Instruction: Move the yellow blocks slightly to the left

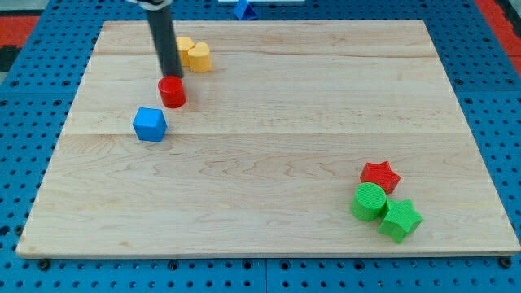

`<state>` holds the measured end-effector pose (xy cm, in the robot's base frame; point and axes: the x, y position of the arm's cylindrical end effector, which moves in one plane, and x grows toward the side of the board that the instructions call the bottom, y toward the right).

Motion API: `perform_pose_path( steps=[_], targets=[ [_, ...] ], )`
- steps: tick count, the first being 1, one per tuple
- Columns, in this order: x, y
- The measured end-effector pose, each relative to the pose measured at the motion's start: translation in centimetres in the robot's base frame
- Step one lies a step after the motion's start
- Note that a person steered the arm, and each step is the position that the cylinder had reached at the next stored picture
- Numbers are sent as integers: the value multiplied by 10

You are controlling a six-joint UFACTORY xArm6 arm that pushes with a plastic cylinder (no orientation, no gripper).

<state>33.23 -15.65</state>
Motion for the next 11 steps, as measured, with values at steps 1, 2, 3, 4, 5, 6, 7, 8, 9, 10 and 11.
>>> perform_pose_path(
  steps=[1,2,3,4,5,6,7,8,9,10,11],
  targets=[
    [-9,13],
    [-12,95],
    [-38,139],
    [-52,72],
    [-65,58],
    [-87,58],
    [-98,35],
    [-121,17],
    [-113,-78],
    [-40,-66],
    [-29,-7]
  ],
)
